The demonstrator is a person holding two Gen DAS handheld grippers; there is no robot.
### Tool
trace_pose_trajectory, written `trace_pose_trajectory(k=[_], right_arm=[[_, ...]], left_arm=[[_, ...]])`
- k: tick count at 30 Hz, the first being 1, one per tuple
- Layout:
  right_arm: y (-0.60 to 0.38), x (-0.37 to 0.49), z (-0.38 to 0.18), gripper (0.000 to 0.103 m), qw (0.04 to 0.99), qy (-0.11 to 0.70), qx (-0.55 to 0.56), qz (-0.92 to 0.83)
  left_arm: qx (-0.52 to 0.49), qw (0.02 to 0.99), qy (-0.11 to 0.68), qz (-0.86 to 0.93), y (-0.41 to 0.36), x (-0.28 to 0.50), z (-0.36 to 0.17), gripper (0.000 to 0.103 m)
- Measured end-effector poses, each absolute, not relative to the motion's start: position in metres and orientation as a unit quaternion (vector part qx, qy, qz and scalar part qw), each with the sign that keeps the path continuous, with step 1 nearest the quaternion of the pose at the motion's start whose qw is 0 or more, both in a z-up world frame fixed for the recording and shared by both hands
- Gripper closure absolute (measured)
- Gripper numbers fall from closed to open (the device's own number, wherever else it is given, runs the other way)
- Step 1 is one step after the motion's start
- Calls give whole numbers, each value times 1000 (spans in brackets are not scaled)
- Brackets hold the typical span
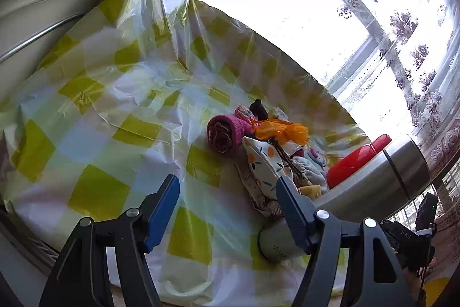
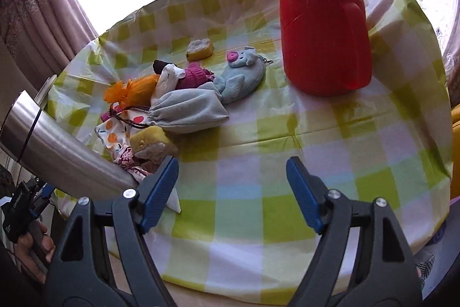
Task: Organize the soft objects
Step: 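Grasp the magenta knit hat with the left tool while the right tool grasps the grey pouch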
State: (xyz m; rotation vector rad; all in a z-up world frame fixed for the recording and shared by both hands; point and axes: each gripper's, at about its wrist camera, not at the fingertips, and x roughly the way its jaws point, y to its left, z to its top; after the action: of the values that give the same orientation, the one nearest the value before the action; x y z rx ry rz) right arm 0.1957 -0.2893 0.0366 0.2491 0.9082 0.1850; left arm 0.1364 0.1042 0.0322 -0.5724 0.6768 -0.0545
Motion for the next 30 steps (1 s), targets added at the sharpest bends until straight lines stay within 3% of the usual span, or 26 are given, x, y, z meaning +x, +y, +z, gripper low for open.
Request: trace_pose_trajectory(k=[6,16,27,29,30], right_arm=[[-272,247,20,14,868,455,175,99],[-258,311,-41,14,793,526,284,112],[-241,336,-44,10,796,505,307,132],[-238,335,-44,17,804,498,296,131],[-236,335,-44,29,807,496,293,132]], left_arm=[[-270,903,334,-30,112,192,28,33],[-293,881,367,-60,114,272,-2,30],[-309,852,409,-108,97,309,-35,31],[-308,850,413,-111,94,309,-39,47],[-308,849,415,-112,94,308,-40,52]])
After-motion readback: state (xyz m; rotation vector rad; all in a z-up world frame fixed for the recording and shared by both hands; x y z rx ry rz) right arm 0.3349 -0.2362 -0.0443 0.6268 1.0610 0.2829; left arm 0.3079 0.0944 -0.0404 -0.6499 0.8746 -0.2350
